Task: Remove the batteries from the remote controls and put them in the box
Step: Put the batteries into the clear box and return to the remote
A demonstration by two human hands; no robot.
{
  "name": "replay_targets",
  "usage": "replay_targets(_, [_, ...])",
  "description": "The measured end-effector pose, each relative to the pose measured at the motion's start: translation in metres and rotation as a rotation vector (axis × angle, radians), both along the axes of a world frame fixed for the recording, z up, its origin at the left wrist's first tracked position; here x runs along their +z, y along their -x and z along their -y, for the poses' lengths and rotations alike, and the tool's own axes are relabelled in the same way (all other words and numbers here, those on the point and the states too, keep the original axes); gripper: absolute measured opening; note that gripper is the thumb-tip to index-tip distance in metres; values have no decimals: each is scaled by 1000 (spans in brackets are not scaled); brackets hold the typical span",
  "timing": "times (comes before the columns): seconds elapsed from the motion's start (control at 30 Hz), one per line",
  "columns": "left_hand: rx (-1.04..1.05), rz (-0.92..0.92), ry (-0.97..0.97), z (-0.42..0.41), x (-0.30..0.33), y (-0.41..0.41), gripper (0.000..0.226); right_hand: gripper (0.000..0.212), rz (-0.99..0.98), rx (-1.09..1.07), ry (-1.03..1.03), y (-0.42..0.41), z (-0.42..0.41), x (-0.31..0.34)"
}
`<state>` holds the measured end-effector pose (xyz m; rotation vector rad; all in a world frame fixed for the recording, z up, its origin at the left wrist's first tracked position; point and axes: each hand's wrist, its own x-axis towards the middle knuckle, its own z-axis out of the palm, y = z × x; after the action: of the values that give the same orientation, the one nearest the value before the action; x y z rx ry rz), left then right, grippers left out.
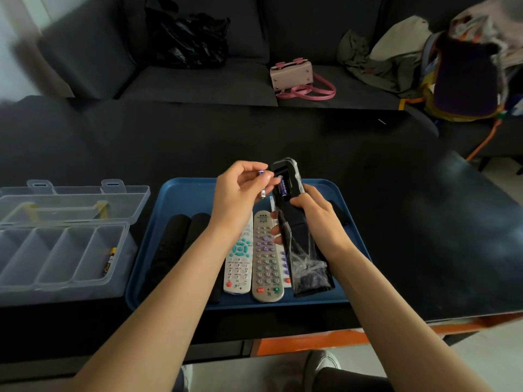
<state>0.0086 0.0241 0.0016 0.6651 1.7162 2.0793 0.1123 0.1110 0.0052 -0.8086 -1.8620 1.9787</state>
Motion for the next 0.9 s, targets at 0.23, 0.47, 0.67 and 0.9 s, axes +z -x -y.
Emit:
replay_targets(0.23, [-16,5,-41,-3,3,-5,10,17,16,19,-23,0,0,-2])
replay_targets(0.47, [38,-265,194,-6,-2,-3,16,18,3,38,-12,-3,0,0])
replay_targets(0.67, [124,-254,206,-6,-3,1,21,21,-22,51,39,-4,2,3])
replay_targets(0.9, [207,-322,216,-8,-8,-2,11,23,-8,85,-15,-4,5,1])
